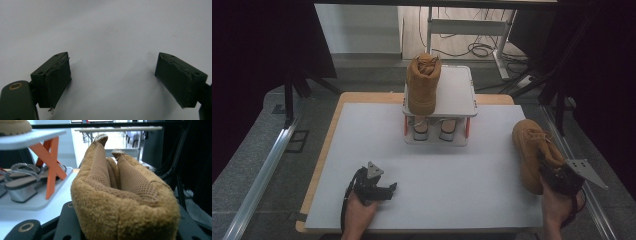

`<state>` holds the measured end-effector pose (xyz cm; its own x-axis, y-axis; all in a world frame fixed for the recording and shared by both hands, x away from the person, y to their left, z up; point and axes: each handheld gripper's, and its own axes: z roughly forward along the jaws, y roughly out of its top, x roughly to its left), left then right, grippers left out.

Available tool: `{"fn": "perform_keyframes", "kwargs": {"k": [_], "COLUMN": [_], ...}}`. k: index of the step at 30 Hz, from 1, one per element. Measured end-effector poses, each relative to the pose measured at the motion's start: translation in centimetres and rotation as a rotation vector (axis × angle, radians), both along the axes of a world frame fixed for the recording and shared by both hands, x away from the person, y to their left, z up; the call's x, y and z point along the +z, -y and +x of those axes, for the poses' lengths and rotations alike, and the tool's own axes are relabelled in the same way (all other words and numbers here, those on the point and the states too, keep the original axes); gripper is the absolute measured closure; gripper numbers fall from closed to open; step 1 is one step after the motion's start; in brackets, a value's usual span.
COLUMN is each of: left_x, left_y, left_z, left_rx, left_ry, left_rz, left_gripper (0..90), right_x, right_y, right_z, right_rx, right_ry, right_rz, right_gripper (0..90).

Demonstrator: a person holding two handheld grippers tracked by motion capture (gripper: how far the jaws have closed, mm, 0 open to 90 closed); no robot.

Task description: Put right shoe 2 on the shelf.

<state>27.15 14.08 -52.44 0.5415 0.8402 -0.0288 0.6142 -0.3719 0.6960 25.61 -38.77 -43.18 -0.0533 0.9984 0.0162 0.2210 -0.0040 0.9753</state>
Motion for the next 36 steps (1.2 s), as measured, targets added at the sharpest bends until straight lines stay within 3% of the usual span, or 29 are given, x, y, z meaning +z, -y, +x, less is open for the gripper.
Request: {"fn": "perform_keyframes", "kwargs": {"k": [11, 36], "left_x": [0.0, 0.0], "left_y": [0.0, 0.0], "left_z": [0.0, 0.0], "left_rx": [0.0, 0.001], "left_ry": [-0.001, 0.001], "left_rz": [0.0, -0.002], "left_gripper": [13.2, 13.2], "right_x": [2.5, 7.5], "right_y": [-1.5, -6.0], "right_z": [0.1, 2.7], "right_rx": [0.045, 0.13], "right_ry": [0.08, 0.182], "right_rz": [0.009, -0.01], "right_gripper": [56.0, 56.6]}}
